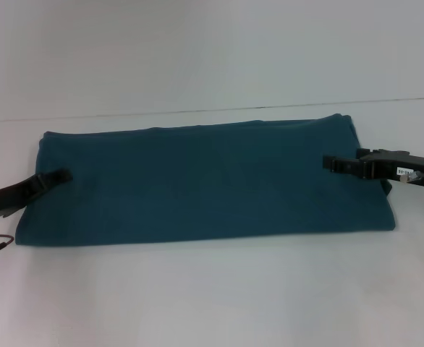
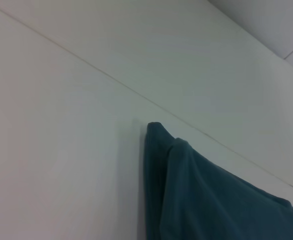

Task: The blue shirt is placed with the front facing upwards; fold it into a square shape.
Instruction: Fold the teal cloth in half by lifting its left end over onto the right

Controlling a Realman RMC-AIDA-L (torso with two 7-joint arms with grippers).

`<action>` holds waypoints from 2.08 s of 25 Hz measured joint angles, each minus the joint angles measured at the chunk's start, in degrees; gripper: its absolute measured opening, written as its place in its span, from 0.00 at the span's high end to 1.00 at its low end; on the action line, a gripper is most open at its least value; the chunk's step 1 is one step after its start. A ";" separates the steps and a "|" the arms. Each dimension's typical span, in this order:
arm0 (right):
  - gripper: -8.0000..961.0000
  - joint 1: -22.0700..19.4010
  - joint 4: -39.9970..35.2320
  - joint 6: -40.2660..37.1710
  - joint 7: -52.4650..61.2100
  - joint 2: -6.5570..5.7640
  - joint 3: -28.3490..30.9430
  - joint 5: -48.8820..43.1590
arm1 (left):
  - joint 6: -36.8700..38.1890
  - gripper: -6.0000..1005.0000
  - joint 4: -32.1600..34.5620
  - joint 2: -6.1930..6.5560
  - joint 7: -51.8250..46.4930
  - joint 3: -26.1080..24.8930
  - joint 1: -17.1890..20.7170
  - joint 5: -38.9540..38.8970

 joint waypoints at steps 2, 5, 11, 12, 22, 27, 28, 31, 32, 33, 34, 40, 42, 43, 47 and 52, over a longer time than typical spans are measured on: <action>0.03 -0.04 0.00 0.01 0.00 0.00 0.00 0.00 | 0.29 0.18 -0.09 0.05 -0.36 0.01 0.00 0.01; 0.03 -0.08 0.00 0.01 0.00 0.00 0.00 0.00 | 0.67 0.18 -0.05 0.31 -0.82 0.03 0.02 0.05; 0.03 -0.01 0.00 0.00 0.00 0.00 0.00 0.00 | 0.93 0.19 0.14 0.52 -1.63 0.11 0.19 0.21; 0.03 0.02 0.00 0.00 0.00 0.00 0.01 0.00 | 0.96 0.19 0.14 0.52 -1.76 0.11 0.25 0.22; 0.03 0.06 0.00 -0.05 0.00 0.00 0.00 0.00 | 1.57 0.37 0.18 0.59 -2.35 0.11 0.04 2.92; 0.03 0.04 0.00 -0.02 0.00 0.00 0.01 0.00 | 1.58 0.61 -0.16 0.61 -2.12 0.11 0.01 3.13; 0.03 0.02 0.00 -0.02 0.00 0.00 0.00 0.00 | 1.59 0.65 -0.25 0.59 -1.92 0.11 0.00 3.15; 0.03 -0.01 0.02 0.00 0.00 0.00 0.00 0.00 | 1.68 0.78 -0.65 0.41 -1.36 0.11 0.00 3.15; 0.03 -0.02 0.03 0.00 0.00 0.00 0.01 0.00 | 1.74 0.83 -0.79 0.36 -1.17 0.11 0.01 3.15; 0.03 -0.03 0.06 -0.01 0.00 0.00 -0.01 0.00 | 1.97 0.87 -1.03 0.33 -0.86 0.11 0.02 3.16; 0.03 -0.03 0.10 -0.01 0.00 0.01 -0.11 0.00 | 1.97 0.89 -1.03 0.33 -0.86 0.11 0.02 3.16; 0.03 0.23 0.62 0.06 0.00 0.08 -1.18 0.00 | 3.34 0.94 -2.52 0.03 -0.48 0.06 0.70 2.91; 0.03 0.41 0.70 0.08 0.00 0.09 -1.25 0.00 | 4.30 0.94 -4.60 -0.66 -0.42 0.01 1.24 2.84; 0.03 0.44 0.72 0.09 0.00 0.09 -1.27 0.00 | 4.72 0.94 -5.58 -1.00 -0.41 0.02 1.41 2.83; 0.03 0.54 0.77 0.09 0.00 0.09 -1.30 0.00 | 6.43 0.94 -7.48 -1.92 -0.38 0.05 1.39 2.68; 0.03 0.45 0.79 0.09 0.00 0.09 -1.32 0.00 | 7.69 0.94 -7.84 -2.74 0.06 0.12 0.18 2.65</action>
